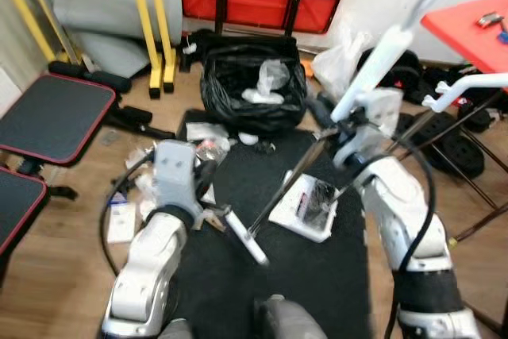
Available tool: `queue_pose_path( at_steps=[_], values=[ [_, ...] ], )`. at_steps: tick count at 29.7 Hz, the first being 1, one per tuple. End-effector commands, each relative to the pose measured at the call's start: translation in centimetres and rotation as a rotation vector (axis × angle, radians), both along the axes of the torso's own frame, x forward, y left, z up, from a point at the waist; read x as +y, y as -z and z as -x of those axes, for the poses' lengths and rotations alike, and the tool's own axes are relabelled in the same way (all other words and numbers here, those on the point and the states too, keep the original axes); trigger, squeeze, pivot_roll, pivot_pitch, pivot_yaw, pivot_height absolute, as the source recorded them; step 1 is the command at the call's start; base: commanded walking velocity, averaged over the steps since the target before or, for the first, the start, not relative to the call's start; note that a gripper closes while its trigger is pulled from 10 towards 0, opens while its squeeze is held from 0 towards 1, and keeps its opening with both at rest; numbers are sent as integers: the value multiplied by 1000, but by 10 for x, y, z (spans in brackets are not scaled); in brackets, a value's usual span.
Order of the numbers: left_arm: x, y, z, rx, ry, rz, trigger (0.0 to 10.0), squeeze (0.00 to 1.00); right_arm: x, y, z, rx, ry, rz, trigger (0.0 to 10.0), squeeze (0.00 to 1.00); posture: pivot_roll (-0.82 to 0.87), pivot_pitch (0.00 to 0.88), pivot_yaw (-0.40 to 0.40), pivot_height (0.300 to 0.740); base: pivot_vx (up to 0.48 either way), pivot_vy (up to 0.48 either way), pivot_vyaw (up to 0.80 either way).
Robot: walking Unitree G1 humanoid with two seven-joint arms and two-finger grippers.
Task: Sweep floor
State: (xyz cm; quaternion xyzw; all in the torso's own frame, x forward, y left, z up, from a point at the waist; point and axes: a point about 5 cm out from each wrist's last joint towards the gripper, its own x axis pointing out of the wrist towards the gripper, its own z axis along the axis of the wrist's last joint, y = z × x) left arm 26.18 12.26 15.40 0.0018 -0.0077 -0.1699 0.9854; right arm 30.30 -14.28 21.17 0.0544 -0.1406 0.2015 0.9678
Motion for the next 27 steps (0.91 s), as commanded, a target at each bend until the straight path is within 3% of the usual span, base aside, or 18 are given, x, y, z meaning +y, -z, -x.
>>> queue_pose_path(
  at_steps=[1, 14, 21, 22, 27],
  values=[
    [3, 5, 1, 22, -23, 2, 10000, 0, 2, -10, 4, -62, -19, -8, 0, 0, -103, 187, -183, 740, 0, 0, 0],
    [4, 4, 1, 27, -32, 14, 10000, 0, 6, -17, 1, -105, -17, -8, 0, 0, -106, 194, -184, 740, 0, 0, 0],
    [4, 4, 0, 27, -35, 19, 10000, 0, 9, -23, 0, -116, -44, -107, 235, 0, -104, 198, -184, 740, 0, 0, 0],
    [5, 4, 0, 26, -34, 19, 10000, 0, 9, -22, -1, -95, -36, -122, 10000, 0, -104, 198, -184, 740, 0, 0, 0],
    [5, 4, 0, 26, -33, 21, 10000, 0, 9, -19, -3, -41, -33, -196, 10000, 0, -105, 199, -183, 740, 0, 0, 0]
  ],
)
